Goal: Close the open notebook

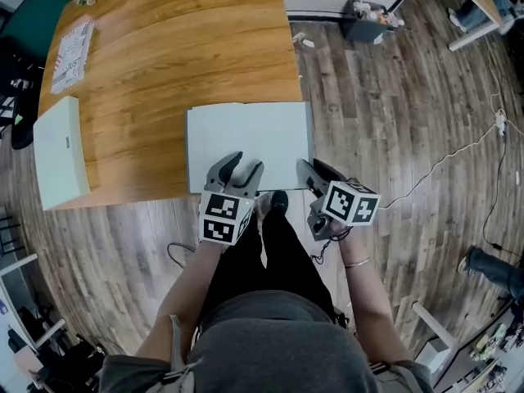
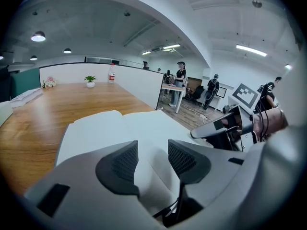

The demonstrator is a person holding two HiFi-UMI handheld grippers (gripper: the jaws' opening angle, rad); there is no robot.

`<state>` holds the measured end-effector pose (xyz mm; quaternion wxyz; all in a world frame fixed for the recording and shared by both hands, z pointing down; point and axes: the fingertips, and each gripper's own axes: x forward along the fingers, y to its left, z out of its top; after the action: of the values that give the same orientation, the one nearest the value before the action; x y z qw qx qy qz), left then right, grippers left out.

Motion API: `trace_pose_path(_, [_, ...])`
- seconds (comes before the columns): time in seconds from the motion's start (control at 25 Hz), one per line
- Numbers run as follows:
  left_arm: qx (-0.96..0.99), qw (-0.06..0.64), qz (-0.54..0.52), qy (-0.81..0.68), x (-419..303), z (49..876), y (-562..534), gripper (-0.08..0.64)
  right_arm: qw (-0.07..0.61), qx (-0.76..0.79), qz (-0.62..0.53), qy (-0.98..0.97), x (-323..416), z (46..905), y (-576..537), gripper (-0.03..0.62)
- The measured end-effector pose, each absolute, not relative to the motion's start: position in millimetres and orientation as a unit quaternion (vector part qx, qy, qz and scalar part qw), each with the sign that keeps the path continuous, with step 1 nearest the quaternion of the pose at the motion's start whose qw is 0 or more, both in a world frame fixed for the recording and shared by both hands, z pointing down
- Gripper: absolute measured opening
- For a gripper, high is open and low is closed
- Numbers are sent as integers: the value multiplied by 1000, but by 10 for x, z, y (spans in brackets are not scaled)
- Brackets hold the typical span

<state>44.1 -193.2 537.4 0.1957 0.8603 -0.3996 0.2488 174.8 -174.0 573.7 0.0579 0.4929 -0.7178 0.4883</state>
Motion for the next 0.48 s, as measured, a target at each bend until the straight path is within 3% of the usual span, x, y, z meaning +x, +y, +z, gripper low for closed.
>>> trace_pose_path(0.48, [861, 200, 247, -396, 431, 5380, -1935, 201, 81, 489, 471, -730, 1762, 5694, -1726, 93])
